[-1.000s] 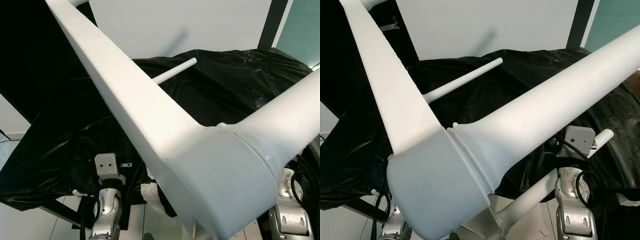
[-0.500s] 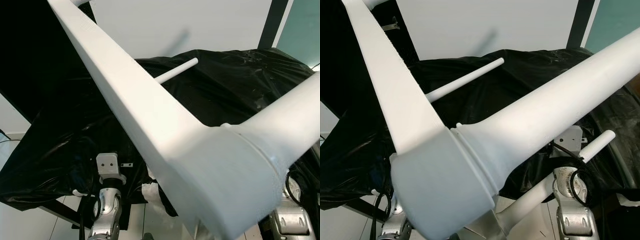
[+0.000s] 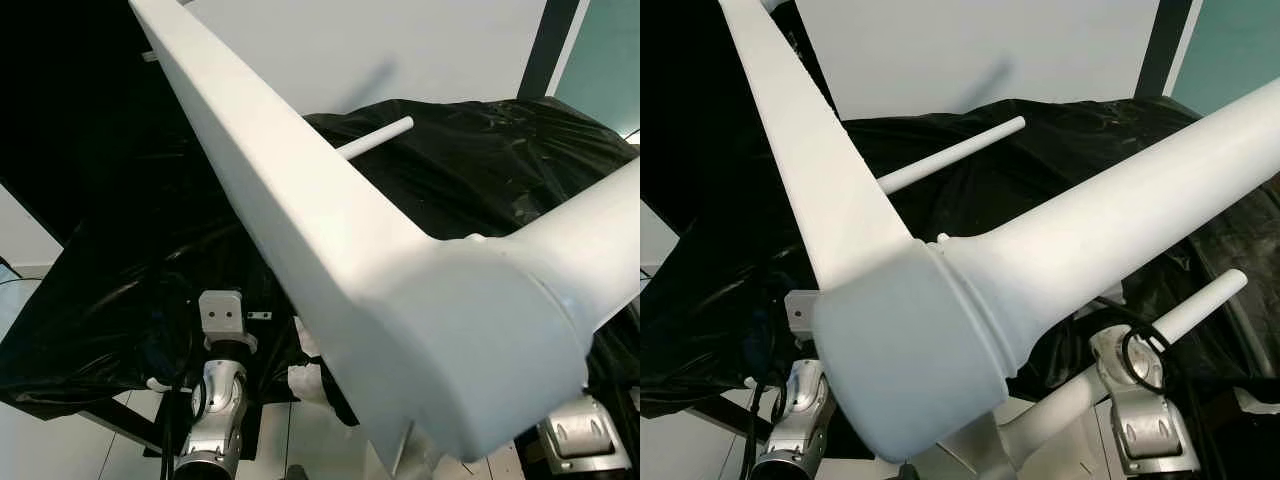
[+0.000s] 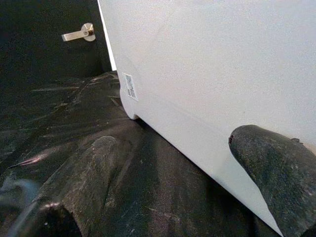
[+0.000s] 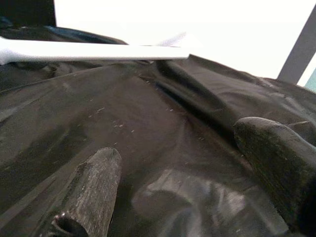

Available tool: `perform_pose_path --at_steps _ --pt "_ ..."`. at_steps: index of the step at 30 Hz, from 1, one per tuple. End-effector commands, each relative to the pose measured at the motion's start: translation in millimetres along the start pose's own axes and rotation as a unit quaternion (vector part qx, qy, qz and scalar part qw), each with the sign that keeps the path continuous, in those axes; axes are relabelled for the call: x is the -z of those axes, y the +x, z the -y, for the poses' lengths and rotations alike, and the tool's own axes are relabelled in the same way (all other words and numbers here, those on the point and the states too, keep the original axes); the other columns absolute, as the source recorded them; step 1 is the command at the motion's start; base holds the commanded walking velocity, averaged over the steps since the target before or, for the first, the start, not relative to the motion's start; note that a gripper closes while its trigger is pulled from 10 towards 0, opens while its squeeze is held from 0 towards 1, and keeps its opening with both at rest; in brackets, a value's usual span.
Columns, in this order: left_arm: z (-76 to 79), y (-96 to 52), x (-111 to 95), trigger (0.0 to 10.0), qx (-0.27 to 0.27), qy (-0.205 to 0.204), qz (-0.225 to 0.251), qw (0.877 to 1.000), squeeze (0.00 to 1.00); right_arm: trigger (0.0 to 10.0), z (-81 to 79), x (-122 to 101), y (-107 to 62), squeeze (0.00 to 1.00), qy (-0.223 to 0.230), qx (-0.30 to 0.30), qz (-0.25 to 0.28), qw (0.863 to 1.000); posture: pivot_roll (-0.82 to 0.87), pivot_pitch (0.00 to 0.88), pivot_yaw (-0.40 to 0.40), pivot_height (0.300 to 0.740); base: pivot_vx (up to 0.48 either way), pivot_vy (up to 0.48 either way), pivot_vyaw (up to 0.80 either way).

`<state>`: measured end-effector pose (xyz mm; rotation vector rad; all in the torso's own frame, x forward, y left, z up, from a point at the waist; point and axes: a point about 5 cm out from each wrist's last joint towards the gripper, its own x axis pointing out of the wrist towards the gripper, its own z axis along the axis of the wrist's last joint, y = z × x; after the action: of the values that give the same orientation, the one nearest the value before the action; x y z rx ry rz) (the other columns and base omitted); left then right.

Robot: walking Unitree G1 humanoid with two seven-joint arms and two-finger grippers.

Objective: Building children table

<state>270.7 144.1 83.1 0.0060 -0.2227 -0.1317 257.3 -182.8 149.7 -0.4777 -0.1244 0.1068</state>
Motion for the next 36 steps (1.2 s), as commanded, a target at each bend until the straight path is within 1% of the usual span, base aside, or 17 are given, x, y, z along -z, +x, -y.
perform_pose_path --at_steps 1,6,8,9,10,11,12,14,15,18,20,26,30,33,34,35,36 --pt "12.7 8.0 -5.7 10.0 0.056 0.000 0.018 0.998 0.00 10.0 -1.2 0.4 2.3 0.00 0.007 -0.021 -0.001 1.000 0.10 0.000 0.084 0.740 0.000 0.000 0.00" --pt "16.7 14.0 -8.8 10.0 0.058 -0.007 0.025 0.998 0.00 10.0 -4.7 -2.3 3.9 0.00 0.012 -0.049 0.007 0.999 0.11 0.000 0.081 0.740 0.000 0.000 0.00" --pt "19.7 19.2 -11.7 10.0 0.057 -0.013 0.032 0.998 0.00 10.0 -6.2 -4.1 4.9 0.00 0.015 -0.061 0.011 0.998 0.11 0.000 0.079 0.740 0.000 0.000 0.00" --pt "23.6 25.1 -15.7 10.0 0.059 -0.020 0.041 0.997 0.00 10.0 -7.1 -5.5 6.0 0.00 0.017 -0.067 0.014 0.998 0.11 0.000 0.078 0.740 0.000 0.000 0.00" --pt "23.6 25.1 -15.7 10.0 0.059 -0.020 0.041 0.997 0.00 10.0 -7.1 -5.5 6.0 0.00 0.017 -0.067 0.014 0.998 0.11 0.000 0.078 0.740 0.000 0.000 0.00" --pt "31.1 33.9 -20.9 10.0 0.066 -0.028 0.052 0.996 0.00 10.0 -7.7 -6.7 7.4 0.00 0.019 -0.070 0.016 0.997 0.12 0.000 0.075 0.740 0.000 0.000 0.00" --pt "31.1 33.9 -20.9 10.0 0.066 -0.028 0.052 0.996 0.00 10.0 -7.7 -6.7 7.4 0.00 0.019 -0.070 0.016 0.997 0.12 0.000 0.075 0.740 0.000 0.000 0.00" --pt "47.7 51.2 -31.9 10.0 0.088 -0.042 0.071 0.993 0.00 10.0 -9.5 -8.2 8.8 0.00 0.021 -0.071 0.018 0.997 0.11 0.000 0.076 0.740 0.000 0.000 0.00" --pt "52.8 56.1 -35.2 10.0 0.097 -0.047 0.075 0.991 0.00 10.0 -10.4 -8.7 8.8 0.00 0.022 -0.071 0.019 0.997 0.11 0.000 0.078 0.740 0.000 0.000 0.00" --pt "58.1 60.7 -37.9 10.0 0.109 -0.048 0.078 0.990 0.00 10.0 -11.2 -8.8 8.3 0.00 0.022 -0.071 0.019 0.997 0.10 0.000 0.082 0.740 0.000 0.000 0.00" --pt "66.0 68.1 -42.0 10.0 0.126 -0.053 0.081 0.987 0.00 10.0 -11.4 -8.2 6.8 0.00 0.022 -0.070 0.017 0.997 0.09 0.000 0.090 0.740 0.000 0.000 0.00" --pt "74.4 74.8 -44.3 10.0 0.139 -0.058 0.079 0.985 0.00 10.0 -11.1 -6.2 4.4 0.00 0.024 -0.068 0.012 0.997 0.09 0.000 0.099 0.740 0.000 0.000 0.00" --pt "75.0 75.4 -43.5 10.0 0.138 -0.058 0.077 0.986 0.00 10.0 -11.8 -6.0 4.2 0.00 0.025 -0.070 0.011 0.997 0.09 0.000 0.100 0.740 0.000 0.000 0.00" --pt "71.3 73.5 -39.3 10.0 0.127 -0.052 0.073 0.988 0.00 10.0 -13.1 -5.9 4.3 0.00 0.028 -0.075 0.011 0.997 0.10 0.000 0.098 0.740 0.000 0.000 0.00" --pt "63.6 72.3 -38.0 10.0 0.107 -0.048 0.075 0.990 0.00 10.0 -13.8 -5.9 4.2 0.00 0.033 -0.079 0.010 0.996 0.10 0.000 0.099 0.740 0.000 0.000 0.00" --pt "63.6 72.3 -38.0 10.0 0.107 -0.048 0.075 0.990 0.00 10.0 -13.8 -5.9 4.2 0.00 0.033 -0.079 0.010 0.996 0.10 0.000 0.099 0.740 0.000 0.000 0.00" --pt "52.7 70.8 -37.9 10.0 0.076 -0.043 0.081 0.993 0.00 10.0 -14.6 -6.1 3.6 0.00 0.038 -0.086 0.009 0.996 0.10 0.000 0.097 0.740 0.000 0.000 0.00"
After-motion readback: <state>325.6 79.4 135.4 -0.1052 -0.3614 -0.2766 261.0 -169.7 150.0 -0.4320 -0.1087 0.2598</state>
